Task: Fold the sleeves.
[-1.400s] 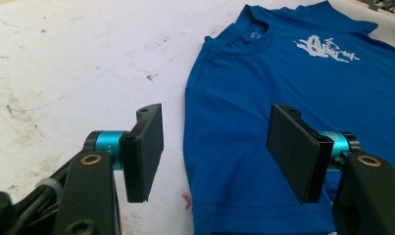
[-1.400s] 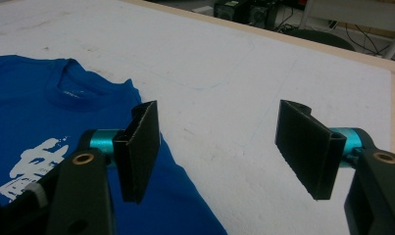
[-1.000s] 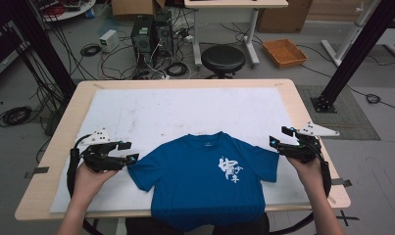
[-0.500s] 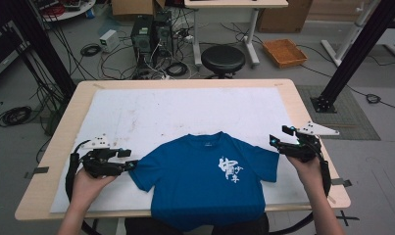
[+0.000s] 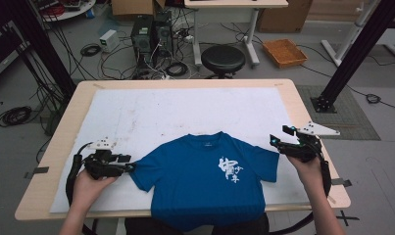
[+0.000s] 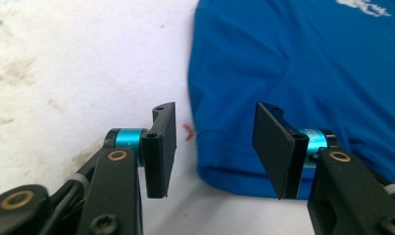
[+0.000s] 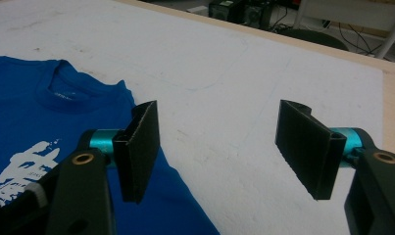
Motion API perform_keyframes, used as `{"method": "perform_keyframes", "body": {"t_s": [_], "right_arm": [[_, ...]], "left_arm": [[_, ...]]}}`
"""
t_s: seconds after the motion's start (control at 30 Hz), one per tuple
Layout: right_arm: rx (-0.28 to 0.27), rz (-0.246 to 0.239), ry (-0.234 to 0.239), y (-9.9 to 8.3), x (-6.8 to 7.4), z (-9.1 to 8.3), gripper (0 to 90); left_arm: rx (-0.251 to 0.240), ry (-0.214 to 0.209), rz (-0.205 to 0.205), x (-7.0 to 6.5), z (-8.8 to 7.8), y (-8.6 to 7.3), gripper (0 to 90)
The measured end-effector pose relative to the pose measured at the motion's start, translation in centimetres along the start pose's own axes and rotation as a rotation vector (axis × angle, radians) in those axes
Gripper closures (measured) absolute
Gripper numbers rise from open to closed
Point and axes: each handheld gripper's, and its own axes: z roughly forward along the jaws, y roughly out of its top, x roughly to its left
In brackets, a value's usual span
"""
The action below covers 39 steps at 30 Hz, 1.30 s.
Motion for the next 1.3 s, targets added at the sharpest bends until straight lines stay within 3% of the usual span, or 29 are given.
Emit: {"method": "perform_keyframes", "body": {"t_s": [0.33, 0.47, 0.5, 0.53, 0.57, 0.63, 0.67, 0.7, 0.77, 0.97, 1.03, 1.1, 1.13, 1.3], "right_arm": [[0.002, -0.004, 0.001, 0.0, 0.0, 0.1, 33.2], [0.002, -0.004, 0.001, 0.0, 0.1, 0.1, 33.2], [0.003, -0.003, 0.0, 0.0, 0.1, 0.1, 33.2], [0.003, -0.003, 0.0, 0.0, 0.1, 0.1, 33.2], [0.002, -0.004, 0.0, 0.0, 0.1, 0.1, 33.2], [0.003, -0.005, -0.001, 0.0, 0.1, 0.1, 33.2], [0.002, -0.004, -0.001, 0.0, 0.1, 0.1, 33.2], [0.002, -0.004, -0.001, 0.0, 0.1, 0.1, 33.2], [0.0, -0.004, -0.003, 0.0, 0.1, 0.0, 33.2], [-0.002, 0.0, -0.003, 0.1, 0.1, 0.0, 33.2], [-0.003, 0.002, -0.003, 0.1, 0.1, -0.1, 33.2], [-0.005, 0.003, -0.005, 0.1, 0.1, -0.2, 33.2], [-0.008, 0.003, -0.005, 0.1, 0.1, -0.2, 33.2], [-0.012, 0.005, -0.011, 0.1, -0.1, -0.3, 33.2]], "left_arm": [[0.029, 0.012, -0.019, 0.4, 0.4, -0.3, 51.4], [0.043, 0.002, -0.01, 0.3, 0.6, -0.3, 57.4], [0.043, -0.004, -0.008, 0.2, 0.7, -0.3, 65.7], [0.044, -0.014, 0.001, 0.2, 0.7, -0.3, 65.7], [0.041, -0.028, -0.001, 0.1, 0.7, -0.3, 76.1], [0.025, -0.064, 0.002, 0.0, 0.5, 0.0, 85.1], [0.0, -0.102, -0.013, -0.1, 0.1, 0.4, 86.9], [0.0, -0.102, -0.013, -0.1, 0.1, 0.4, 87.2], [-0.036, -0.154, -0.053, -0.4, -0.4, 1.4, 87.3], [-0.084, -0.206, -0.075, -1.8, -0.4, 3.5, 87.4], [-0.09, -0.217, -0.074, -2.1, -0.3, 3.8, 87.4], [-0.107, -0.234, -0.066, -2.9, 0.1, 4.4, 87.4], [-0.124, -0.262, -0.059, -3.7, 0.7, 4.9, 87.4], [-0.152, -0.297, -0.051, -5.5, 2.1, 6.0, 87.3]]}}
